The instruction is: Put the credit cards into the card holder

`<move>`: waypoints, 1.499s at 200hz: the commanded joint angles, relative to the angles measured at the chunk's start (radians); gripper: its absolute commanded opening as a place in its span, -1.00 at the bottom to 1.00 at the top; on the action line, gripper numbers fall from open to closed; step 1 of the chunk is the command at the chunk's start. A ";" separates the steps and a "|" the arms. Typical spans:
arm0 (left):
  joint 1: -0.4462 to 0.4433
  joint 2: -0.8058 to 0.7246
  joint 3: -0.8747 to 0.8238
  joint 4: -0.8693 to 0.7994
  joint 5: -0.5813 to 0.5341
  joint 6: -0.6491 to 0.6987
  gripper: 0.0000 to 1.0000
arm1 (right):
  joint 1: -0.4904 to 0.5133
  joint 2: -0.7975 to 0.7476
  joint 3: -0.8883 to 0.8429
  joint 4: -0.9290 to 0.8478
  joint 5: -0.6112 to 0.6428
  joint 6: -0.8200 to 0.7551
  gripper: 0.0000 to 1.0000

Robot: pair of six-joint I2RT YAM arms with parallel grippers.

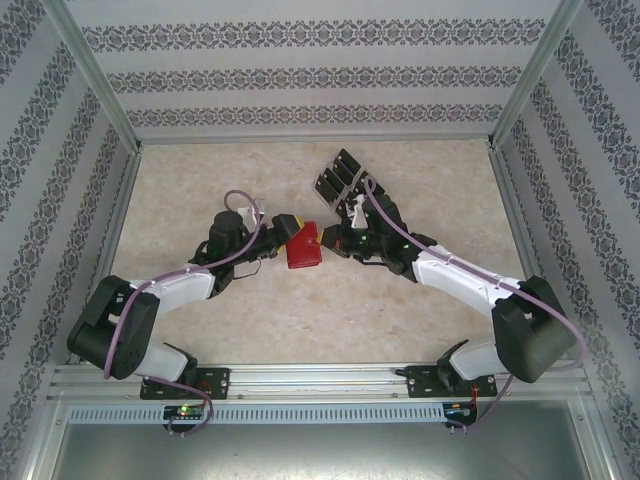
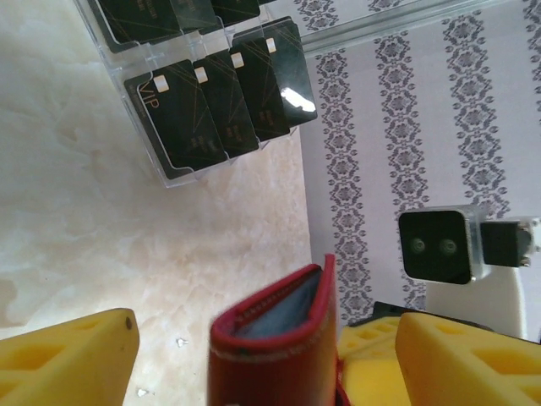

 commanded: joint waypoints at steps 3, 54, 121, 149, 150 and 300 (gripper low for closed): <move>0.007 0.008 -0.019 0.148 0.017 -0.054 0.42 | -0.007 0.014 0.023 0.036 -0.013 0.017 -1.00; 0.007 0.028 -0.018 0.176 0.035 -0.064 0.05 | -0.013 0.015 0.022 0.037 -0.012 0.019 -1.00; 0.002 0.075 -0.037 0.241 0.043 -0.094 -0.84 | -0.014 0.024 0.033 0.030 -0.016 0.014 -0.77; 0.001 0.058 -0.018 0.178 0.037 -0.055 -1.00 | -0.013 -0.030 0.058 -0.103 0.066 -0.058 -0.03; 0.002 0.056 -0.017 0.173 0.037 -0.053 -1.00 | -0.013 -0.033 0.059 -0.111 0.071 -0.062 -0.03; -0.049 -0.097 0.144 -0.361 -0.091 0.229 -1.00 | 0.225 0.101 0.431 -0.593 0.478 -0.354 -0.08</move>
